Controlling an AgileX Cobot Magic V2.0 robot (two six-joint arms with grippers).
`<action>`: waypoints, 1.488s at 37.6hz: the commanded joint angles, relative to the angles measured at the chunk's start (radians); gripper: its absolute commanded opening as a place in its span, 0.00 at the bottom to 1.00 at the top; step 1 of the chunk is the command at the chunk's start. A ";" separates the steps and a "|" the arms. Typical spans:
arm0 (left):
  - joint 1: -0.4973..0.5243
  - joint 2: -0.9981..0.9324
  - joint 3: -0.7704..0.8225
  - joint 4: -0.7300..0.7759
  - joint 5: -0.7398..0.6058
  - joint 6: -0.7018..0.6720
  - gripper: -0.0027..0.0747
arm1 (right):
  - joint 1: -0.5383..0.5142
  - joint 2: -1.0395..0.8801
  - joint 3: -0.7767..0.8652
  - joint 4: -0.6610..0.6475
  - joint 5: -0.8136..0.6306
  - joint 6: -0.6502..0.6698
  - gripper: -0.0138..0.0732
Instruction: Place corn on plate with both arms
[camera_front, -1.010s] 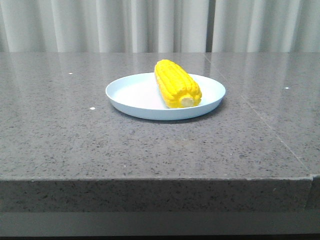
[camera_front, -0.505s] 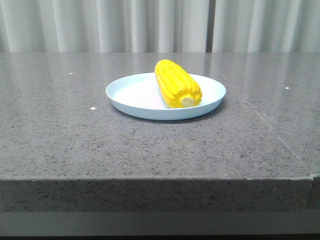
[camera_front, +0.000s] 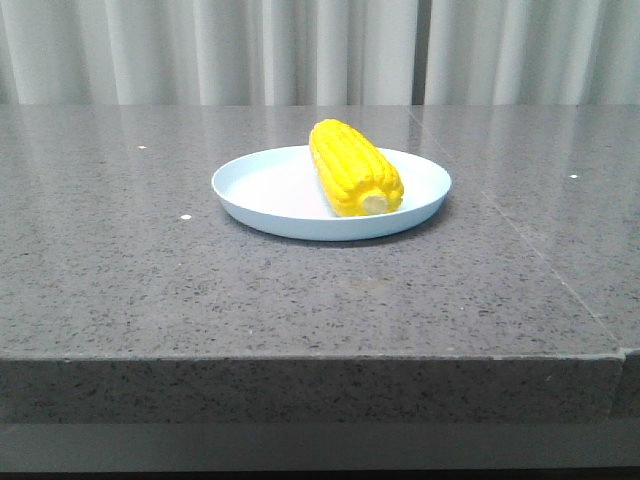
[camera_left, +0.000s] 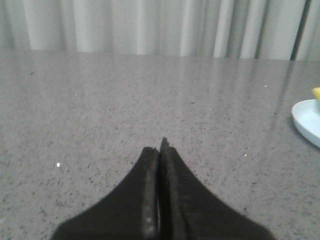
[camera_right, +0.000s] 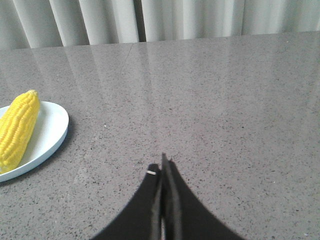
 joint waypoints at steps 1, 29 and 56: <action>0.038 -0.018 0.033 -0.060 -0.155 0.018 0.01 | -0.004 0.012 -0.023 -0.023 -0.079 -0.009 0.08; 0.061 -0.018 0.153 -0.064 -0.232 0.018 0.01 | -0.004 0.012 -0.023 -0.023 -0.079 -0.009 0.08; 0.061 -0.018 0.153 -0.064 -0.232 0.018 0.01 | -0.004 0.012 -0.021 -0.026 -0.081 -0.009 0.08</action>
